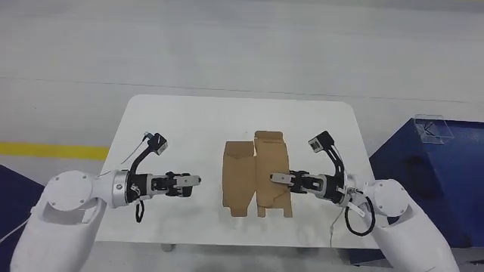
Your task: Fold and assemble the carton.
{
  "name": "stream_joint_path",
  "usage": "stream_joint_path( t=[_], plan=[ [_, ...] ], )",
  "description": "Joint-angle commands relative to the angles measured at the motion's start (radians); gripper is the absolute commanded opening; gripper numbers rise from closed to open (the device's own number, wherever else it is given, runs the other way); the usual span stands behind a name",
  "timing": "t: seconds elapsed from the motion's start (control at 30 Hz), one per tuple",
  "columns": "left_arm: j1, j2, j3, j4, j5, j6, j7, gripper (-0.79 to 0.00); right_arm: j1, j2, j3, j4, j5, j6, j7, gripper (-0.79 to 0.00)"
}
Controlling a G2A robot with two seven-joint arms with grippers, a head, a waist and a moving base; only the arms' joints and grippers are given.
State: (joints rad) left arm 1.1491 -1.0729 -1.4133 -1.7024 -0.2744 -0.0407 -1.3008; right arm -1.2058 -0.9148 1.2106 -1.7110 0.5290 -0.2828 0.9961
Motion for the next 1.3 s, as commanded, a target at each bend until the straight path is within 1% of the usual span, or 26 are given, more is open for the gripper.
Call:
stream_joint_path(
  t=[0.0, 0.13, 0.2, 0.3, 0.33, 0.37, 0.4, 0.43, 0.47, 0.5, 0.6, 0.63, 0.67, 0.7, 0.77, 0.8, 0.87, 0.9, 0.93, 0.97, 1.03, 1.07, 1.17, 1.2, 1.23, 1.27],
  plan=[
    [-0.011, -0.003, 0.028, 0.006, -0.007, -0.001, 0.022, 0.000, 0.020, -0.009, -0.045, 0.012, -0.022, -0.006, -0.006, -0.785],
    [-0.046, -0.007, 0.075, 0.043, -0.010, -0.019, 0.036, 0.000, 0.056, -0.026, -0.110, 0.038, -0.014, 0.003, -0.002, -0.785],
    [-0.055, -0.008, 0.085, 0.059, -0.033, -0.041, 0.028, -0.259, 0.074, -0.033, -0.128, 0.054, -0.032, -0.005, -0.012, -0.785],
    [-0.055, -0.009, 0.106, 0.074, -0.032, -0.055, 0.033, -0.453, 0.089, -0.043, -0.154, 0.067, -0.017, -0.015, -0.019, -0.785],
    [-0.059, -0.010, 0.115, 0.077, -0.035, -0.056, 0.034, -0.489, 0.095, -0.046, -0.159, 0.072, -0.014, -0.018, -0.021, -0.785],
    [-0.063, -0.010, 0.122, 0.080, -0.039, -0.062, 0.036, -0.570, 0.098, -0.049, -0.164, 0.073, -0.010, -0.022, -0.025, -0.785],
    [-0.065, -0.011, 0.128, 0.081, -0.042, -0.070, 0.040, -0.680, 0.100, -0.051, -0.169, 0.074, -0.003, -0.027, -0.029, -0.785],
    [-0.064, -0.011, 0.134, 0.080, -0.041, -0.077, 0.043, -0.742, 0.102, -0.054, -0.173, 0.076, 0.001, -0.029, -0.030, -0.785],
    [-0.064, -0.012, 0.138, 0.078, -0.042, -0.087, 0.046, -0.773, 0.104, -0.056, -0.176, 0.078, 0.001, -0.032, -0.032, -0.785],
    [-0.064, -0.011, 0.140, 0.078, -0.044, -0.097, 0.048, -0.785, 0.106, -0.058, -0.178, 0.081, -0.001, -0.035, -0.036, -0.785],
    [-0.066, -0.011, 0.143, 0.084, -0.065, -0.113, 0.045, -0.785, 0.107, -0.063, -0.182, 0.096, 0.011, -0.031, -0.047, -0.785],
    [-0.067, -0.011, 0.144, 0.086, -0.077, -0.124, 0.036, -0.785, 0.110, -0.064, -0.181, 0.101, 0.013, -0.027, -0.050, -0.634],
    [-0.068, -0.010, 0.144, 0.088, -0.085, -0.134, 0.022, -0.785, 0.111, -0.065, -0.180, 0.107, 0.014, -0.023, -0.053, -0.126],
    [-0.070, -0.009, 0.141, 0.090, -0.086, -0.144, 0.019, -0.785, 0.114, -0.066, -0.177, 0.114, 0.014, -0.019, -0.052, 0.000],
    [-0.068, -0.007, 0.140, 0.084, -0.093, -0.164, 0.014, -0.785, 0.115, -0.065, -0.162, 0.133, 0.030, -0.005, -0.060, 0.000],
    [-0.066, -0.006, 0.138, 0.081, -0.090, -0.171, 0.013, -0.785, 0.114, -0.065, -0.157, 0.147, 0.057, 0.031, -0.048, 0.000],
    [-0.060, -0.004, 0.139, 0.070, -0.085, -0.176, 0.010, -0.785, 0.121, -0.068, -0.147, 0.181, 0.224, 0.164, 0.018, 0.000],
    [-0.058, -0.003, 0.139, 0.066, -0.081, -0.175, 0.010, -0.785, 0.134, -0.068, -0.140, 0.206, 0.295, 0.237, 0.063, -0.058],
    [-0.056, -0.002, 0.140, 0.059, -0.074, -0.179, 0.009, -0.785, 0.149, -0.069, -0.134, 0.229, 0.351, 0.293, 0.105, -0.092],
    [-0.054, -0.001, 0.143, 0.051, -0.072, -0.187, -0.001, -0.785, 0.163, -0.070, -0.124, 0.254, 0.401, 0.325, 0.135, -0.129],
    [-0.052, 0.001, 0.147, 0.042, -0.064, -0.202, -0.018, -0.785, 0.190, -0.071, -0.107, 0.300, 0.414, 0.336, 0.140, -0.197],
    [-0.049, 0.002, 0.150, 0.034, -0.066, -0.213, -0.025, -0.785, 0.196, -0.073, -0.101, 0.314, 0.422, 0.330, 0.136, -0.203],
    [-0.037, 0.005, 0.151, 0.018, -0.058, -0.239, -0.030, -0.785, 0.208, -0.078, -0.101, 0.332, 0.451, 0.347, 0.150, -0.397],
    [-0.033, 0.006, 0.152, 0.011, -0.057, -0.247, -0.035, -0.785, 0.213, -0.079, -0.102, 0.333, 0.439, 0.344, 0.148, -0.434],
    [-0.029, 0.008, 0.151, 0.007, -0.058, -0.250, -0.037, -0.785, 0.215, -0.080, -0.104, 0.330, 0.419, 0.333, 0.138, -0.505],
    [-0.026, 0.009, 0.150, 0.005, -0.058, -0.251, -0.036, -0.785, 0.216, -0.081, -0.110, 0.323, 0.389, 0.319, 0.127, -0.656]
  ],
)
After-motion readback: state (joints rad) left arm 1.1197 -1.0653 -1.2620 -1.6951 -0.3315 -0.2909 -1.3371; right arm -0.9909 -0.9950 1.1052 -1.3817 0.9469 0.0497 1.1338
